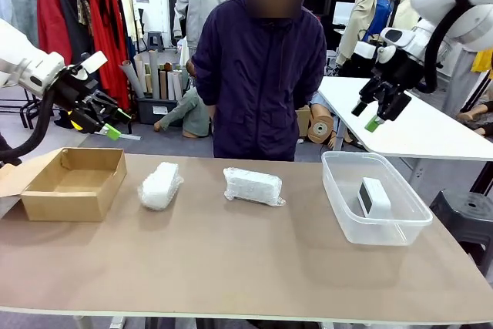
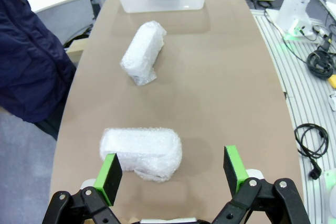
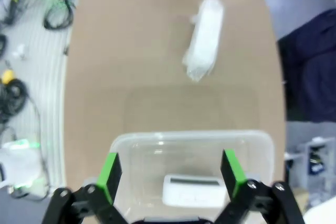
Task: Separate and place wrapped and unwrapped clocks.
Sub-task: Pick up the Digital clock indicated by the person.
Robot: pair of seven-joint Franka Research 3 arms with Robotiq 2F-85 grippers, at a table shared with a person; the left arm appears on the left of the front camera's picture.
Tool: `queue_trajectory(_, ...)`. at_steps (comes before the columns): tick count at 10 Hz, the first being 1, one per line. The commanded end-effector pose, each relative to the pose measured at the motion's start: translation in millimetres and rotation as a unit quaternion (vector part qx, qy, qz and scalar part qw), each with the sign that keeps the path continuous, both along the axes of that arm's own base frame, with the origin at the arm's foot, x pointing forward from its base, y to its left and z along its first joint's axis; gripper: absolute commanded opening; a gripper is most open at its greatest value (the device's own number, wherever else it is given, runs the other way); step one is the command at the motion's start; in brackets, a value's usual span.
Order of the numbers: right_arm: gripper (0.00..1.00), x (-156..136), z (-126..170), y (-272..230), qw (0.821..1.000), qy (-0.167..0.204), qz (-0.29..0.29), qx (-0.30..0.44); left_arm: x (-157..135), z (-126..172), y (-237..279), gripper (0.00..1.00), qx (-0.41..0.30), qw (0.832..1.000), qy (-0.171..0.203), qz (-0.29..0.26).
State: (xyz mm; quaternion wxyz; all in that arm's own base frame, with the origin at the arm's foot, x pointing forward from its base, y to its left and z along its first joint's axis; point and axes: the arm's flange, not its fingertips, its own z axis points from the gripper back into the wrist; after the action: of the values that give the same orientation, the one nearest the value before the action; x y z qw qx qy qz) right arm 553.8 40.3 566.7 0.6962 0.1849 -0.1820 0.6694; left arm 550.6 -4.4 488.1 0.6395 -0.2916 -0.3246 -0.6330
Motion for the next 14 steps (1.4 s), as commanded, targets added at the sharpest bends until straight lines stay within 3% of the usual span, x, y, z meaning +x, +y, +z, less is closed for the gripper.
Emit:
queue_trajectory(1, 1.00, 9.6, 0.7, -9.4, 0.997, -0.015, 0.022, 0.074, -0.3, 1.1, -0.7, 1.00, -0.002, 1.000, -0.001, -0.001)
queue_trajectory(8, 1.00, 27.9, -0.6, -47.8, 0.983, -0.019, -0.004, 0.182, -0.3, 1.1, -0.7, 1.00, -0.002, 1.000, -0.001, -0.001)
queue_trajectory(9, 1.00, 29.4, -3.4, -54.9, 0.978, -0.025, -0.060, 0.200, -0.3, 1.1, -0.7, 1.00, -0.002, 1.000, -0.001, -0.001)
queue_trajectory(10, 1.00, 22.4, -4.7, -43.3, 0.987, -0.012, -0.015, 0.162, -0.3, 1.1, -0.7, 1.00, -0.002, 1.000, -0.001, -0.001)
queue_trajectory(14, 1.00, 22.4, -4.7, -43.3, 0.987, -0.012, -0.015, 0.162, -0.3, 1.1, -0.7, 1.00, -0.002, 1.000, -0.001, -0.001)
